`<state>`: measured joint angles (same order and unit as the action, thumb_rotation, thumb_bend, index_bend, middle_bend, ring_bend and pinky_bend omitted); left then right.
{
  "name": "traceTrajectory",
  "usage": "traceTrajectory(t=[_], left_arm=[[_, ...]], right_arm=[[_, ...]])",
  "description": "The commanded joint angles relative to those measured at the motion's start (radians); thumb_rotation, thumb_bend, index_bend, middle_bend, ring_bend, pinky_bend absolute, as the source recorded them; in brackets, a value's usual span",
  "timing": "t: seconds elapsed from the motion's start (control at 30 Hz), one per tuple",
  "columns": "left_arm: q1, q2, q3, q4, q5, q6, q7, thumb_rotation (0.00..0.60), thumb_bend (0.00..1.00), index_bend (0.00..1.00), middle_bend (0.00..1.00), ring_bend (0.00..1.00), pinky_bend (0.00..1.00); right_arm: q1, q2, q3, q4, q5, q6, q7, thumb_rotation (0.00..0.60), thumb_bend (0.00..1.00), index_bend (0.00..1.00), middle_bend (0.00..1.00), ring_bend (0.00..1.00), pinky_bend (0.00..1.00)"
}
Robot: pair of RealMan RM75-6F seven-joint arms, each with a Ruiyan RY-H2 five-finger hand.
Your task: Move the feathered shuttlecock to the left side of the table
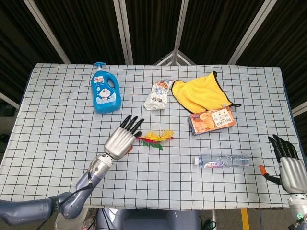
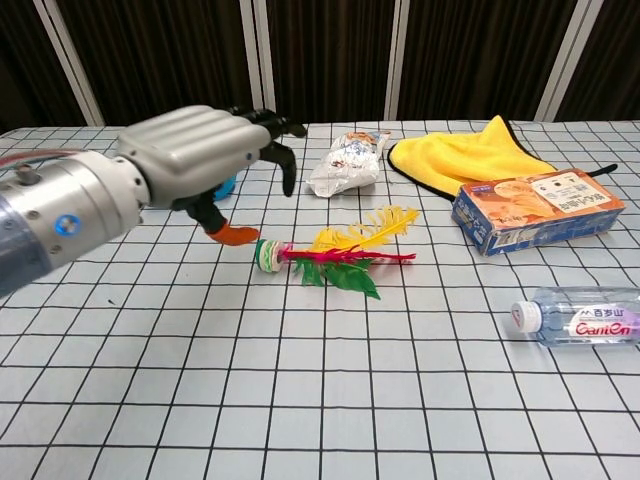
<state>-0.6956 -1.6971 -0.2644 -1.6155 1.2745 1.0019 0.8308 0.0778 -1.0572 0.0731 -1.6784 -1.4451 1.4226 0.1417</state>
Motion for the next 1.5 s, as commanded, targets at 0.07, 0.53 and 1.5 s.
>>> traceTrajectory(t=[0.07, 0.53, 1.5], left_arm=[[-0.073, -0.143, -0.026, 0.107, -0.1, 0.004, 0.085, 0.6, 0.4, 0.37, 0.04, 0.0, 0.0], [-0.176, -0.364, -0.057, 0.345, -0.165, 0.07, 0.166, 0.6, 0.4, 0.49, 0.08, 0.0, 0.0], [-0.206, -0.429, -0.04, 0.448, -0.21, 0.106, 0.123, 0.6, 0.59, 0.55, 0.09, 0.0, 0.0]], right_arm=[[-0.003, 0.005, 0.002, -0.005, 0.002, 0.003, 0.014, 0.6, 0.39, 0.0, 0.0, 0.0, 0.0], [-0.009, 0.019, 0.009, -0.015, 0.012, 0.007, 0.059, 0.6, 0.39, 0.0, 0.0, 0.0, 0.0], [-0.019, 0.027, 0.012, -0.022, 0.014, 0.015, 0.077, 0.6, 0.39, 0.0, 0.0, 0.0, 0.0]])
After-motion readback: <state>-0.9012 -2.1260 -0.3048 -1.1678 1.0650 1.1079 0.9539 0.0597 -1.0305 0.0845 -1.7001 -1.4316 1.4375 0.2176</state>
